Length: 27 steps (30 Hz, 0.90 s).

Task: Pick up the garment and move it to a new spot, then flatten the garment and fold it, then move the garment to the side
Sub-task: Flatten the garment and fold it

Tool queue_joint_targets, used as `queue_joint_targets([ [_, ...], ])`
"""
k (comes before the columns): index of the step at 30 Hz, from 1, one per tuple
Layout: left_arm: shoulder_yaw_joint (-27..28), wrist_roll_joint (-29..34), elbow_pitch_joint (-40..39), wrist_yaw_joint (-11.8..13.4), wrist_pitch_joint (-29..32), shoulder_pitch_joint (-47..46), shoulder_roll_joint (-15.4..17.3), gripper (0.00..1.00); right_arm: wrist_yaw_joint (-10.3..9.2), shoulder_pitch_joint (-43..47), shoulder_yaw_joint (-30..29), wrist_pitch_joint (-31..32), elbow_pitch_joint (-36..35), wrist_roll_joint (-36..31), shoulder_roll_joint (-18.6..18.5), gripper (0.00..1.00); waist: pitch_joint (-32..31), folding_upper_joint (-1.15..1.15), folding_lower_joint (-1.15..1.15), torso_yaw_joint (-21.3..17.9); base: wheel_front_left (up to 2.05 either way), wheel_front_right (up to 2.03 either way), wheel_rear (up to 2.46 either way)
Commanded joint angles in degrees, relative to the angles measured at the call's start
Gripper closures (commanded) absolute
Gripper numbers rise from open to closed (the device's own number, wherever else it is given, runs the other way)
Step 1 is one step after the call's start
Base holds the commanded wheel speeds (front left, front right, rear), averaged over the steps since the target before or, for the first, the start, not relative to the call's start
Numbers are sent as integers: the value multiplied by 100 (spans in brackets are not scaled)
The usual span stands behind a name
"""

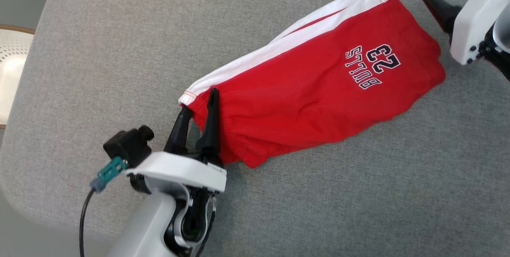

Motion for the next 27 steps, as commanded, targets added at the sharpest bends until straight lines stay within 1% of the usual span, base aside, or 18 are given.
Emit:
queue_joint_targets([
  [1, 16, 267, -204, 94, -41, 169, 73, 0, 0, 146, 40, 353, -16, 183, -43, 0, 0, 0, 0, 31, 0, 0, 0],
  [3, 5, 509, -479, 174, -44, 363, 56, 0, 0, 179, 32, 702, -84, 371, -123, 0, 40, 0, 0, 101, 0, 0, 0],
  [6, 25, 629, -687, 204, -46, 519, -10, 0, -1, 212, -4, 929, -105, 463, -195, 0, 95, 0, 0, 189, 0, 0, 0],
  [11, -5, 891, -835, 171, -49, 685, -129, 0, 0, 262, 84, 1270, -86, 222, -247, 0, 168, 0, 0, 345, 0, 0, 0],
  [15, 130, 1386, -926, 147, -50, 751, -175, 0, -1, 295, 159, 1649, 121, -8, -174, 0, 168, 0, 0, 466, 0, 0, 0],
  [18, 171, 1519, -964, 92, -51, 834, -197, 0, 0, 327, 175, 1885, 303, -109, -48, 0, 168, 0, 0, 533, 0, 0, 0],
  [19, 172, 1549, -960, 64, -51, 857, -200, 0, 0, 342, 186, 1949, 364, -143, 5, 2, 169, 0, 0, 549, 0, 0, 0],
  [20, 175, 1564, -952, 48, -51, 858, -205, 0, 1, 350, 180, 1961, 415, -185, 58, 88, 171, 0, 0, 564, 0, 0, 0],
  [21, 182, 1592, -949, 50, -51, 846, -206, 0, 1, 354, 158, 1965, 473, -209, 109, 100, 171, 0, 0, 573, 0, 0, 0],
  [22, 188, 1600, -952, 41, -51, 842, -210, 0, 1, 383, 149, 1983, 480, -183, 148, 100, 167, 0, 0, 579, 0, 0, 0],
  [24, 195, 1574, -984, 46, -51, 839, -209, 0, -1, 361, 44, 1806, 519, -200, 142, 100, 128, 0, 0, 554, 0, 0, 0],
  [25, 202, 1681, -967, 64, -51, 825, -209, 0, -2, 353, -44, 1705, 560, -205, 112, 100, 86, 0, 0, 527, 0, 0, 0],
  [27, 265, 1831, -905, 87, -51, 850, -209, 0, -3, 485, -354, 1445, 666, 24, 147, 100, -85, 0, 0, 435, 0, 0, 0],
])
